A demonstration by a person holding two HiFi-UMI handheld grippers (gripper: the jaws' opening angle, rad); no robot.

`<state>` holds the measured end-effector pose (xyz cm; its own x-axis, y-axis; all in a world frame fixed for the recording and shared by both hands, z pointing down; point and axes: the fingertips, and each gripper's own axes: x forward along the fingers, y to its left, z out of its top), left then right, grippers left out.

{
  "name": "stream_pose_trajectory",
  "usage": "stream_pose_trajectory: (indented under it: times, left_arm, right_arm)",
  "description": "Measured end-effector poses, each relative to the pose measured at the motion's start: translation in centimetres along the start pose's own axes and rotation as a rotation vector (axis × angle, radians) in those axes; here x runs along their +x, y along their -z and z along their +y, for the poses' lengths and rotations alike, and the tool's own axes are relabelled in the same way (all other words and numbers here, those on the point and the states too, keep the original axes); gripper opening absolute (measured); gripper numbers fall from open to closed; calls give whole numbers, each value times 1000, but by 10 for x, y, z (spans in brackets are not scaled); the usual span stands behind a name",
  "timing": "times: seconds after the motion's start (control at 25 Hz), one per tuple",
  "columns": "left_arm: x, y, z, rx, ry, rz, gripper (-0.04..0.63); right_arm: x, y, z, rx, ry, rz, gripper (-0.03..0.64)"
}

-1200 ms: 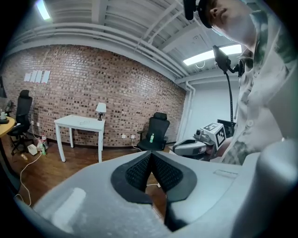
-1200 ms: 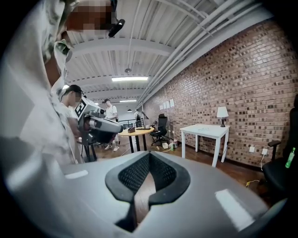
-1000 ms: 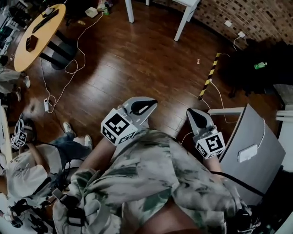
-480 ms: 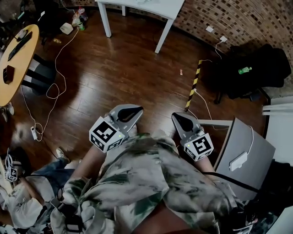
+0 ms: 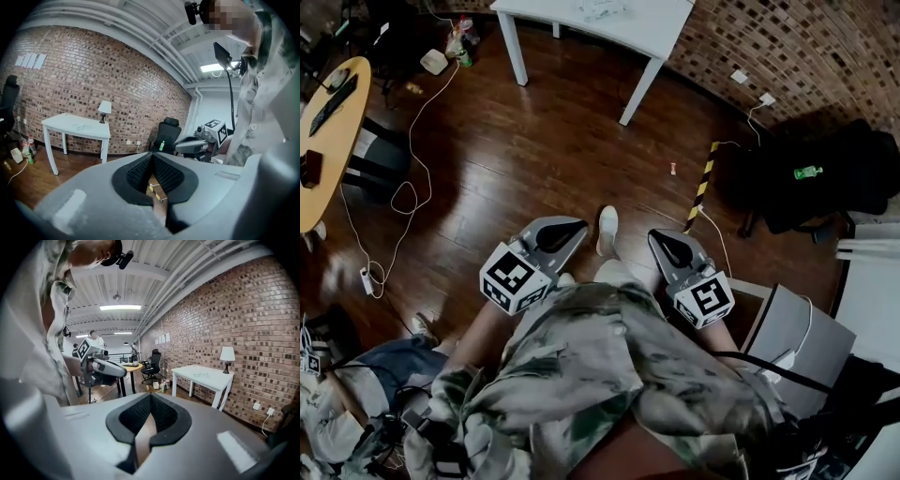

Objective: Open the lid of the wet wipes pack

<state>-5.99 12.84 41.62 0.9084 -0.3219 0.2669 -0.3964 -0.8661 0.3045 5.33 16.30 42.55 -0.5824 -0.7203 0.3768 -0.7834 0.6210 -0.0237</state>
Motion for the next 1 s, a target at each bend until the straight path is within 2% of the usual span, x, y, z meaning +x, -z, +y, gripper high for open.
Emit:
stream_pose_trajectory:
  times: [0.32,0.52,0.64,0.8,1.0]
  left_arm:
    - [90,-73,76,26,-76,2,2]
    - [149,-110,120,42,-115,0,2]
    - [160,-115,135,51,-111,30,2]
    - [174,-118,173,36,-145,62,2]
    - [194,-132,240,28,-163,39,2]
  right_arm:
    - [65,-45,-124,-53,-87,-58,6]
    - [92,-46,-199,-71,-121,-49,6]
    - [114,-42,-216,-39,-138,-36,6]
    - [152,-44,-234,-42,-179,-35,6]
    - [204,-60,-267,-56,-192,-6,6]
